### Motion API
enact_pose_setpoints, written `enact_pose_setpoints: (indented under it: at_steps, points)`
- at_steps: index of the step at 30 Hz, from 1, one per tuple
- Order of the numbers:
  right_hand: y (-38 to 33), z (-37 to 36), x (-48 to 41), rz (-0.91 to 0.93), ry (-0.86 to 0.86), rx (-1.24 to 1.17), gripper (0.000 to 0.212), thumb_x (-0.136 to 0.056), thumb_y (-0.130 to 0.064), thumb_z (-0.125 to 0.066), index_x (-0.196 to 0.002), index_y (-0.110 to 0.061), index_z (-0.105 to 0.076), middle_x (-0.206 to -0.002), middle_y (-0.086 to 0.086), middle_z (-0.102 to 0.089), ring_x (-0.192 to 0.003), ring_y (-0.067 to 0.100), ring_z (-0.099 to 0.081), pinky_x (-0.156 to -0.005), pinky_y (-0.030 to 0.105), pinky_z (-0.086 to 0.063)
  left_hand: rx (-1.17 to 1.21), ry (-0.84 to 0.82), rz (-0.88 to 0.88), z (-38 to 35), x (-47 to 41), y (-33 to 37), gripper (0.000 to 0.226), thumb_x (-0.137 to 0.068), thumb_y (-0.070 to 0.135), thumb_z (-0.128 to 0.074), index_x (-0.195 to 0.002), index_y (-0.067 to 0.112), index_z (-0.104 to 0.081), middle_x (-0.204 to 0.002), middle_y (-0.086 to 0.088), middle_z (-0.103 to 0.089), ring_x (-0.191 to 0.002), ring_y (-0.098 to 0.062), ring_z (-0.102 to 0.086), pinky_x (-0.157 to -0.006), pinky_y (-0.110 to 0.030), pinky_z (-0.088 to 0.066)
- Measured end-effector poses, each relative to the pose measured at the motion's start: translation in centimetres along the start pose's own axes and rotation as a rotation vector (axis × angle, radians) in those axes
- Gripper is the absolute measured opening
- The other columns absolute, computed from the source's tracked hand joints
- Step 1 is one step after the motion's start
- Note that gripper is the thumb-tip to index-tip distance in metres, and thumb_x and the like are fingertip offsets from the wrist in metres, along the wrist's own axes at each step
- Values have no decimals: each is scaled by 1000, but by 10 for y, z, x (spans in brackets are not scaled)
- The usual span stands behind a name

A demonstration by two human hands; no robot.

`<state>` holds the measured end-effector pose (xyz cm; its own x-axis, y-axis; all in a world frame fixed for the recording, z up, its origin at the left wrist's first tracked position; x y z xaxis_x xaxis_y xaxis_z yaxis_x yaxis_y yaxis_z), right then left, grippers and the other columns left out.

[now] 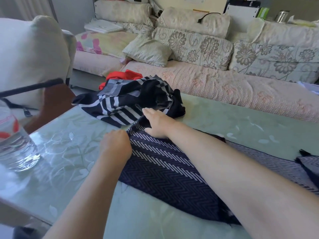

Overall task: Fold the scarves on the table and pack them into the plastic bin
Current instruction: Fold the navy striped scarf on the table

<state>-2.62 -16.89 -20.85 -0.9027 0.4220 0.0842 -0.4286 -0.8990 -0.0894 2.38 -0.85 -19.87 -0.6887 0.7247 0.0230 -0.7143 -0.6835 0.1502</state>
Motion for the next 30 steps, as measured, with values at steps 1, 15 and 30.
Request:
enact_pose_setpoints:
  at_steps: [1, 15, 30]
  points:
    - [-4, -3, -3, 3, -12, -2, 82, -98, -40, -52, -160, -24, 0, -168, 2, 2, -150, 33, -17, -121, 44, -21, -40, -3, 18, -1, 1, -1, 11, -89, 11, -47, -99, 10, -54, -103, -9, -51, -101, -29, -48, -76, -35, -41]
    - [95, 8, 154, -216, 5, -98, 42, -97, -36, -53, -139, -29, -53, -146, -1, -47, -132, 21, -47, -110, 39, -38, 91, -26, -555, -9, 50, 146, 42, -99, 28, -48, -141, 27, -45, -138, -4, -45, -127, -28, -37, -103, -41, -39]
    - [177, 9, 417, -513, -192, -270, 26, -81, -24, -61, -103, -34, -70, -96, -17, -62, -93, 9, -61, -87, 30, -53, 76, -422, -912, -48, 192, 317, 29, -89, 43, -57, -113, 30, -66, -114, 5, -67, -105, -21, -60, -89, -32, -50]
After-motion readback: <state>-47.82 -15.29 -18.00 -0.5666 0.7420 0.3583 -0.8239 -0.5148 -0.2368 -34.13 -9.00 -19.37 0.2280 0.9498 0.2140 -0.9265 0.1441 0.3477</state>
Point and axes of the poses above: each hand's wrist, its own x-axis away from the middle knuckle, its own z-axis out of the back of the hand, y = z × x, the point moved 7 cm from there along -x, towards the middle knuckle
